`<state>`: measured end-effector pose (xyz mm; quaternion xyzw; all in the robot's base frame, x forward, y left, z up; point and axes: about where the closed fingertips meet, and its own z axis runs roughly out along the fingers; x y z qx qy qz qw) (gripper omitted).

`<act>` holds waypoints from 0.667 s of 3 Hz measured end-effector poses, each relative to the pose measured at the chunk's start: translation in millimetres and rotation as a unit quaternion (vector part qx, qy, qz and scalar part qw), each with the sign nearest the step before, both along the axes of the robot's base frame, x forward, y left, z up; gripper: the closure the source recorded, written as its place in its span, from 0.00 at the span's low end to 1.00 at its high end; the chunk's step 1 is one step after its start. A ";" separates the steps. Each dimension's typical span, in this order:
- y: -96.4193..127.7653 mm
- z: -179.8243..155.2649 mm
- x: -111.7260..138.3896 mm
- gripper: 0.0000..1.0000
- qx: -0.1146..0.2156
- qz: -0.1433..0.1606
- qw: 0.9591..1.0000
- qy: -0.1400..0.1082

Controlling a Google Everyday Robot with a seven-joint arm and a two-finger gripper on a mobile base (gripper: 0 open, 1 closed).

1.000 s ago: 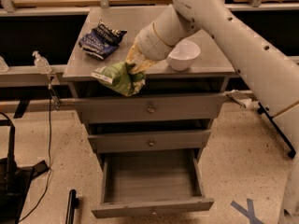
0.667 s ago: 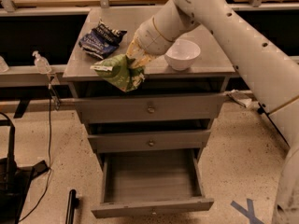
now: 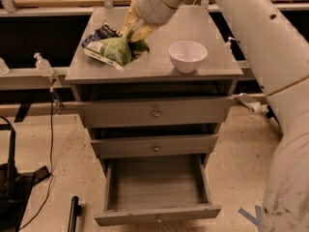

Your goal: Pick green jalapeno chip bag from bottom drawer and place on counter

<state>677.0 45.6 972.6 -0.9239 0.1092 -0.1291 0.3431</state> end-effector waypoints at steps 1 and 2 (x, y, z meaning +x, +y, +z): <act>-1.5 18.3 18.4 1.00 -0.003 0.003 0.999 -0.032; -3.8 23.5 37.1 1.00 -0.005 0.004 0.998 -0.061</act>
Offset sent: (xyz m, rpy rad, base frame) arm 0.0682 -0.0129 0.0365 -0.0149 -0.2247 0.0061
